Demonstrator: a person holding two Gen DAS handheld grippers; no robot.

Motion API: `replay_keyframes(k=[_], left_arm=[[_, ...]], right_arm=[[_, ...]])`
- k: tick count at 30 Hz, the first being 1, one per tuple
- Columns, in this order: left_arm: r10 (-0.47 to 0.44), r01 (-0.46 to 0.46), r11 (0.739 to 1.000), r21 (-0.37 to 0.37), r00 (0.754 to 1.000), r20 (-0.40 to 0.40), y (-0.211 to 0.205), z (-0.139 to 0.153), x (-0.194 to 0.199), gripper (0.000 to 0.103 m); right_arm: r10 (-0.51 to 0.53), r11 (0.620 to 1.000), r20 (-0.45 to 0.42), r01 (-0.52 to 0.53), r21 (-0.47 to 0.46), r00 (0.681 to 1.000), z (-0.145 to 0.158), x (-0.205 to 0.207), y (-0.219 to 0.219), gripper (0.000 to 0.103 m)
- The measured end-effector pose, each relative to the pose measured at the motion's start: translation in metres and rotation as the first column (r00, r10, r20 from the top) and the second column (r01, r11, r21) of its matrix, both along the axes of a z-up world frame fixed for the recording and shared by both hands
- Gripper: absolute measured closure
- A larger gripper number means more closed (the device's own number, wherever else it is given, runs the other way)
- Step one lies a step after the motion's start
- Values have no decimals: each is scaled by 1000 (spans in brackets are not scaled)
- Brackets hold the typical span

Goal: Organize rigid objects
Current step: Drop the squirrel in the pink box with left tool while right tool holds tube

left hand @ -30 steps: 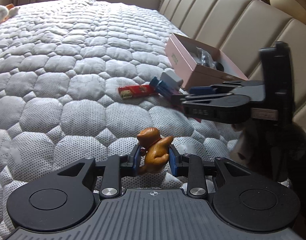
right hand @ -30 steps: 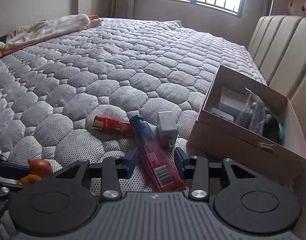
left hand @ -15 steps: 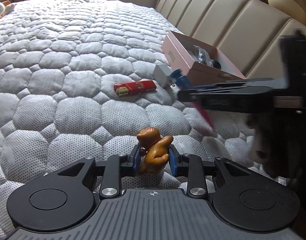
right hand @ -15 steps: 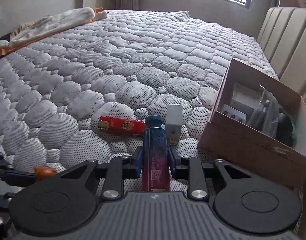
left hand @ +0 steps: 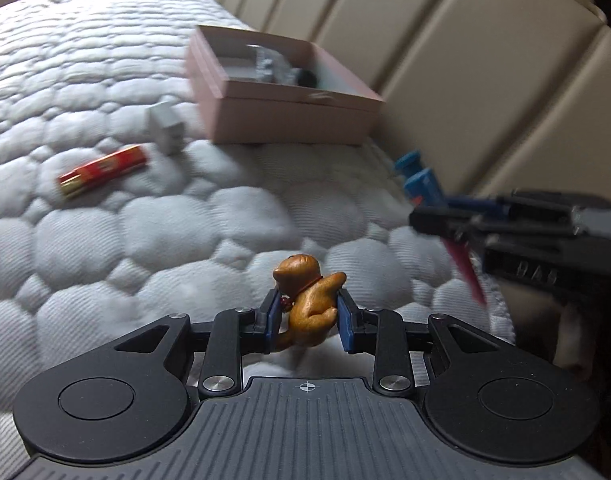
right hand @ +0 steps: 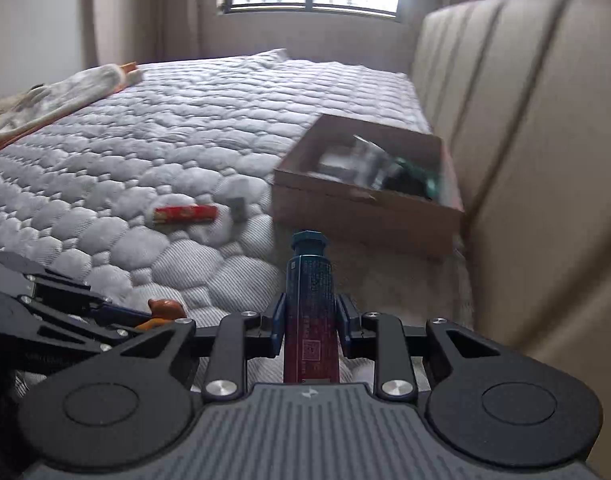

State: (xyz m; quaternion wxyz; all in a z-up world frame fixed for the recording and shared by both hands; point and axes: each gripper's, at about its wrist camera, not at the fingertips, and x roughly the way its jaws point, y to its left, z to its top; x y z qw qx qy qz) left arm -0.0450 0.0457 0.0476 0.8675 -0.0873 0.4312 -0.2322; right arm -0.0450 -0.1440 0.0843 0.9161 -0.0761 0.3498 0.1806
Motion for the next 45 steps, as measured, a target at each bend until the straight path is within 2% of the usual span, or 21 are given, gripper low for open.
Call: replay_keyframes(k=[5, 11, 14, 16, 18, 19, 21, 28, 32, 34, 36, 38, 41, 45], left_arm=[[-37, 37, 996, -87, 999, -6, -16, 16, 30, 71], [36, -32, 999, -33, 990, 137, -40, 64, 101, 71], [97, -92, 995, -32, 974, 207, -50, 76, 146, 70], [120, -117, 993, -25, 964, 239, -56, 71, 176, 70], [147, -159, 987, 30, 959, 243, -64, 57, 198, 71], [157, -174, 983, 63, 963, 217, -67, 48, 209, 71], [166, -181, 980, 80, 972, 163, -68, 32, 218, 71], [170, -179, 983, 34, 970, 176, -37, 26, 182, 71], [147, -158, 986, 44, 970, 193, -10, 24, 151, 71], [129, -141, 990, 32, 962, 240, 4, 20, 138, 80], [147, -168, 984, 64, 956, 256, 18, 18, 124, 78], [176, -194, 980, 41, 946, 273, 34, 19, 106, 78], [204, -208, 978, -12, 945, 256, 66, 21, 83, 78], [228, -234, 972, 3, 951, 209, 97, 13, 66, 78]], right_arm=[[-49, 999, -5, 49, -2, 999, -23, -17, -17, 77], [-32, 999, 48, 32, 13, 998, -32, -21, -19, 77], [-11, 1000, 74, 10, 22, 997, -31, -22, -20, 77], [-1, 1000, 89, -1, 18, 996, -33, -23, -21, 77], [-2, 1000, 96, 1, 10, 995, -34, -23, -21, 77], [-4, 1000, 96, 3, 9, 995, -35, -24, -21, 77], [-7, 1000, 95, 6, 7, 995, -36, -24, -22, 77], [-60, 998, 80, 59, 6, 995, -39, -16, -33, 77], [-79, 997, 55, 78, 18, 995, -40, -5, -33, 77], [-87, 996, 42, 86, 19, 995, -40, 1, -32, 77], [-94, 995, 24, 93, 23, 995, -39, 8, -31, 77], [-100, 995, 6, 100, 19, 995, -38, 17, -30, 77], [-119, 993, 8, 119, -1, 993, -28, 30, -27, 77], [-155, 987, 19, 154, 53, 988, -2, 62, -23, 77]])
